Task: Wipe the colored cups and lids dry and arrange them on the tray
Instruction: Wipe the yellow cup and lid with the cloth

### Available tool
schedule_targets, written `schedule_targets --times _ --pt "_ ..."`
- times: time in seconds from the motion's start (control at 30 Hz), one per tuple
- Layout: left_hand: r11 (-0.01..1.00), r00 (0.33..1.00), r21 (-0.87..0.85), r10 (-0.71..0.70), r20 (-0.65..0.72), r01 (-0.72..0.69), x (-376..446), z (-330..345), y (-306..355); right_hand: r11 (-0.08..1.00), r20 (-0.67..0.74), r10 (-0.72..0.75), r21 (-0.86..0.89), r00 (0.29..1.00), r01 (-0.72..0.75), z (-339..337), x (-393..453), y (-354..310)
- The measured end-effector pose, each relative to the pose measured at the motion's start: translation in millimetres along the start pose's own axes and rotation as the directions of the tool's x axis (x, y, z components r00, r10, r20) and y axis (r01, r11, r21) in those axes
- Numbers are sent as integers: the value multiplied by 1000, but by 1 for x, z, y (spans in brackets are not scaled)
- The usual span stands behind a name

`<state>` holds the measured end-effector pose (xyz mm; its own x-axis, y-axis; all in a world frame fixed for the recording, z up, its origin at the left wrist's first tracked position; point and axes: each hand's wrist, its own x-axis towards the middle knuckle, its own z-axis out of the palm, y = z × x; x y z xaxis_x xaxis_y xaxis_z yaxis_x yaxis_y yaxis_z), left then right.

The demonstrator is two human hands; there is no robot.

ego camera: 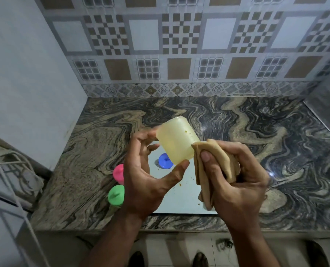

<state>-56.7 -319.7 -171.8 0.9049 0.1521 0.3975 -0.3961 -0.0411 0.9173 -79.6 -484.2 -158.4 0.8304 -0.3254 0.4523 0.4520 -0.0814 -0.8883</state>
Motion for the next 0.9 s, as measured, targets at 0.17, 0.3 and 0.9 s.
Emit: schedule_targets --times 0.17,0.3,0.9 --pt "986 999 161 47 -1 -46 2 -3 2 986 79 -121 -102 990 129 -2 3 -5" --pt "915 986 368 164 28 -162 4 -5 7 959 114 -200 -182 973 218 -5 6 -8" --pt "903 978 397 201 -56 -163 -5 -9 10 994 18 89 -65 996 -88 -1 16 5"
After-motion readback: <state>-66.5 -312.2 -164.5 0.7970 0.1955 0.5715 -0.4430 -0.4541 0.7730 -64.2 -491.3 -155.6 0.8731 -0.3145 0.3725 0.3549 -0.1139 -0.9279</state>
